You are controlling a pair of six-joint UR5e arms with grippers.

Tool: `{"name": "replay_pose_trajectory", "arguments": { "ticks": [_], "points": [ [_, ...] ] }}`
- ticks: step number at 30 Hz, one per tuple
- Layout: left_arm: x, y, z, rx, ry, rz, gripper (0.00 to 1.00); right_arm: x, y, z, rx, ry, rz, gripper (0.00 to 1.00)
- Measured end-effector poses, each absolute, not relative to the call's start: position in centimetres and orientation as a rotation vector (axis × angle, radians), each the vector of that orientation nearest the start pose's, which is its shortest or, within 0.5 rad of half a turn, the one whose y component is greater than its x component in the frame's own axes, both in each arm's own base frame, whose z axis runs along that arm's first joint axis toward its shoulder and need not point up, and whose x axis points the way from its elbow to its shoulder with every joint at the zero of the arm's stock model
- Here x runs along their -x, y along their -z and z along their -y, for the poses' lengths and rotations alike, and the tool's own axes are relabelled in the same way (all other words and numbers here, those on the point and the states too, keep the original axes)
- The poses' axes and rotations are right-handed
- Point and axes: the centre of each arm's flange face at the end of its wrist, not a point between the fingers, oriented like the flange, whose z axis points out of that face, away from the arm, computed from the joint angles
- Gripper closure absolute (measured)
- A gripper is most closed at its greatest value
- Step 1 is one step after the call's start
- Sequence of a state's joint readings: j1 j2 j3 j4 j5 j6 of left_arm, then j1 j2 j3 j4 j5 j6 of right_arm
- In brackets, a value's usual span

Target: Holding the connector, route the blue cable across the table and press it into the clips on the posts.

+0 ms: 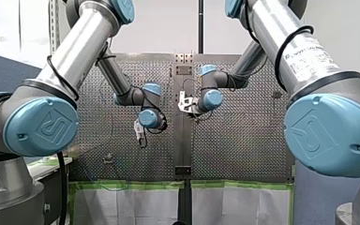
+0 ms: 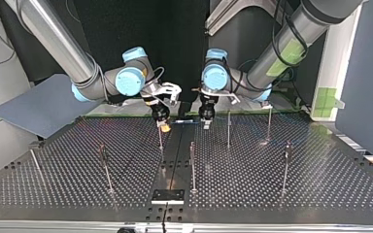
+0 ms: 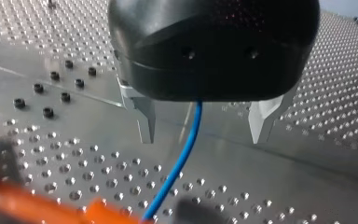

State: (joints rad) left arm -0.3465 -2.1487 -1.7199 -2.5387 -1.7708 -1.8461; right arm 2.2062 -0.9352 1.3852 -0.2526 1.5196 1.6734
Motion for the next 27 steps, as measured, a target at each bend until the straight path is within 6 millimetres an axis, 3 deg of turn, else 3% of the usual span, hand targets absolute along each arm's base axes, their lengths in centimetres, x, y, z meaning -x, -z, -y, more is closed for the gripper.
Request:
{"name": "replay_pose_trajectory", "arguments": {
  "ticks": [10,11,12,14,15,16,19,20,21,22,27],
  "points": [
    [-54.19,-15.22,32.05,0.093,0.280,-1.687,0.00,-51.84,-21.63,46.61,2.538,2.192,-1.369,1.00],
    [-54.16,-15.22,32.02,0.098,0.272,-1.686,0.24,-51.84,-21.63,46.61,2.538,2.192,-1.369,1.00],
    [-54.15,-15.22,31.98,0.103,0.265,-1.685,0.24,-51.85,-21.63,46.61,2.538,2.192,-1.369,1.00],
    [-54.13,-15.22,31.87,0.113,0.251,-1.684,0.48,-51.86,-21.64,46.61,2.537,2.192,-1.369,1.00],
    [-54.12,-15.21,31.83,0.116,0.245,-1.684,0.48,-51.86,-21.64,46.61,2.537,2.192,-1.369,1.00],
    [-54.12,-15.21,31.80,0.118,0.241,-1.684,0.55,-51.87,-21.64,46.59,2.537,2.192,-1.369,1.00],
    [-54.11,-15.21,31.75,0.121,0.233,-1.684,0.55,-51.87,-21.64,46.59,2.538,2.192,-1.368,1.00],
    [-54.10,-15.20,31.74,0.122,0.232,-1.684,0.62,-51.88,-21.64,46.59,2.538,2.192,-1.368,1.00],
    [-54.10,-15.20,31.74,0.122,0.231,-1.684,0.62,-51.88,-21.64,46.59,2.537,2.192,-1.368,1.00],
    [-54.09,-15.20,31.74,0.122,0.231,-1.684,1.00,-51.88,-21.64,46.58,2.538,2.192,-1.368,1.00],
    [-53.88,-15.14,31.86,0.117,0.228,-1.694,1.00,-51.90,-21.64,46.56,2.538,2.192,-1.368,1.00]
  ]
}}
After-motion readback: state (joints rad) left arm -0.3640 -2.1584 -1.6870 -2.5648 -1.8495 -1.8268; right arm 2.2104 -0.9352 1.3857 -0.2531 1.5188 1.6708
